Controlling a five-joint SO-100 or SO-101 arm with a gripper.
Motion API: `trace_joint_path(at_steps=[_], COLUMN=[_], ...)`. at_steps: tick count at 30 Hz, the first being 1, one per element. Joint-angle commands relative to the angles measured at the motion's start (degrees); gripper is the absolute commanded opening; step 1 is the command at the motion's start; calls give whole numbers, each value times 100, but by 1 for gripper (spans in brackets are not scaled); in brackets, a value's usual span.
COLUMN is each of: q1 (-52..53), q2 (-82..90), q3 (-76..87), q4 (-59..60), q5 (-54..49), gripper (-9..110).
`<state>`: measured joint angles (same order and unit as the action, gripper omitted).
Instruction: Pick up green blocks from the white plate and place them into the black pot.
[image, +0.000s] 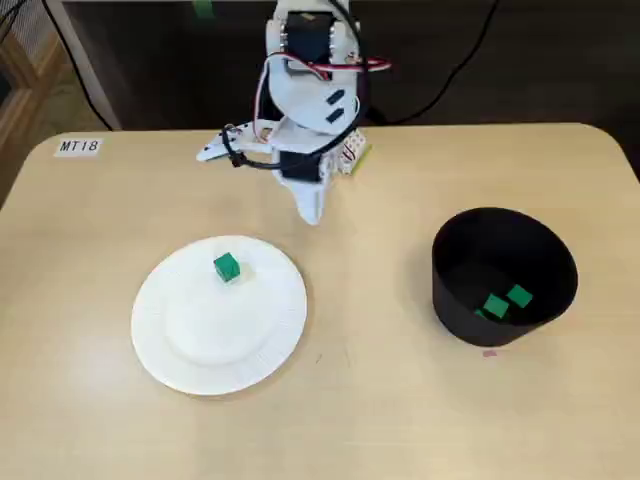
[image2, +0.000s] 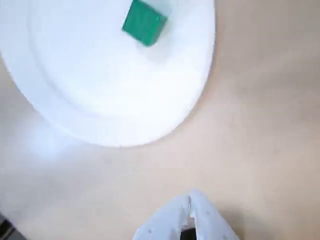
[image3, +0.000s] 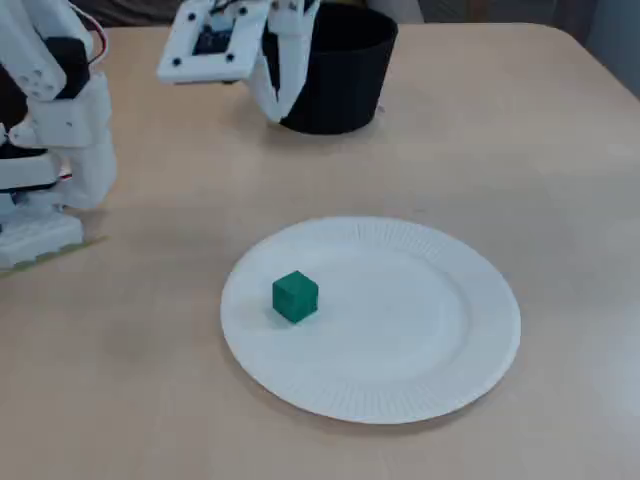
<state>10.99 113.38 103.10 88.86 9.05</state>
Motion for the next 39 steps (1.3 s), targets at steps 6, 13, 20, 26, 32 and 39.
trace_joint_path(at_steps=[6,13,20,26,32,39], q1=[1292,1925,2259,2391,2329,2259], q2=[-88,-132,-923,-1424,-1793,-2118], q3=[527,404,-220,-272,-281,-264], q4=[35,-369,-44,-26,-290,-729], q5=[176,18,-308,-642,-747,-712], gripper=[-2,-2,17,30,30,30])
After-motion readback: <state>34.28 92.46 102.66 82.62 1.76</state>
